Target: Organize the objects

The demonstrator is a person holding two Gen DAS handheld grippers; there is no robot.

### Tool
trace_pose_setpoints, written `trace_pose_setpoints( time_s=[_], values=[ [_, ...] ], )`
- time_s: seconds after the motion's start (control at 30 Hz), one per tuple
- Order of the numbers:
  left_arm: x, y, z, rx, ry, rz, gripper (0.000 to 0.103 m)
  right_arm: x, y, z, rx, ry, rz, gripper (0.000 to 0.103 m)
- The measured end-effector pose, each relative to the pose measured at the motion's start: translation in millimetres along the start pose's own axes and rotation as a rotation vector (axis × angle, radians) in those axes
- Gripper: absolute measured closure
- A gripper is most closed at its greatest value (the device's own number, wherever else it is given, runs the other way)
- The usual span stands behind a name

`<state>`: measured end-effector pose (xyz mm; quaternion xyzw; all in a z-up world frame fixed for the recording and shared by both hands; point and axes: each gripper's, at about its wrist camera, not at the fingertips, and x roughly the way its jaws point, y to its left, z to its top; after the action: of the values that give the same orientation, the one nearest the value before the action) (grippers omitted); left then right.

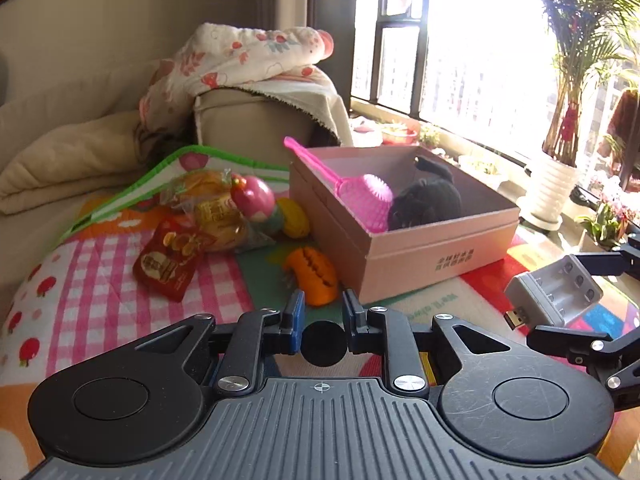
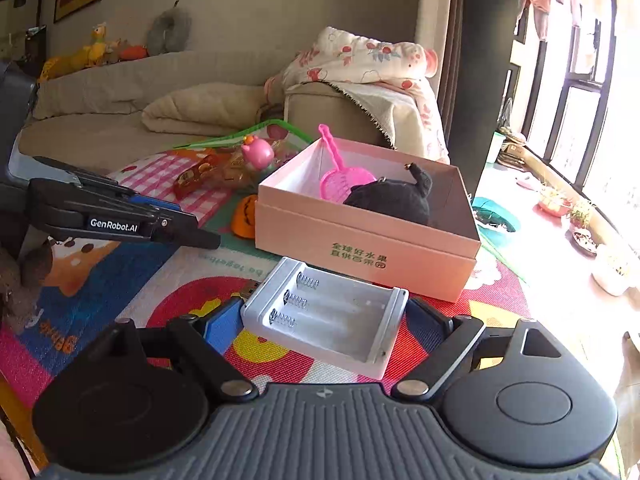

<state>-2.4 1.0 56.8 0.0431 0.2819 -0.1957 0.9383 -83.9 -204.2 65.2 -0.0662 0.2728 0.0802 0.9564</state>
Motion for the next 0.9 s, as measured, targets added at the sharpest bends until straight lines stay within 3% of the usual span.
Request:
trace_pose_setpoints(
  time_s=[0.03, 0.07, 0.2, 0.33, 0.4, 0.53, 0.7, 0.9],
  values=[
    [-1, -4, 17, 0.016, -0.031, -0.003, 0.101, -3, -5, 3, 0.012, -0.016, -0.01, 0.015],
    [-1, -10, 36, 0.029, -0.066, -0.008, 0.097, -5, -10, 5, 0.027, -0.034, -0.02, 0.015],
    [12, -30, 93, 0.049, -0.162, -0.025, 0.097, -10, -29, 9, 0.094, -0.065, -0.035, 0.015],
    [28, -34, 119, -0.001, -0.152, -0.089, 0.096, -11, -38, 4, 0.129, -0.052, -0.024, 0.015],
    [24, -33, 107, 0.017, -0.116, -0.124, 0.091, -11, -39, -4, 0.126, -0.043, -0.015, 0.015],
    [7, -29, 43, 0.129, -0.02, -0.14, 0.089, 5, -38, -17, 0.138, 0.009, -0.002, 0.015],
    [-9, -22, -25, 0.221, 0.085, -0.077, 0.089, 22, -27, -19, 0.124, 0.033, 0.019, 0.015],
    [-4, -19, -48, 0.23, 0.114, -0.016, 0.088, 28, -14, -19, 0.068, 0.04, -0.007, 0.013]
  ],
)
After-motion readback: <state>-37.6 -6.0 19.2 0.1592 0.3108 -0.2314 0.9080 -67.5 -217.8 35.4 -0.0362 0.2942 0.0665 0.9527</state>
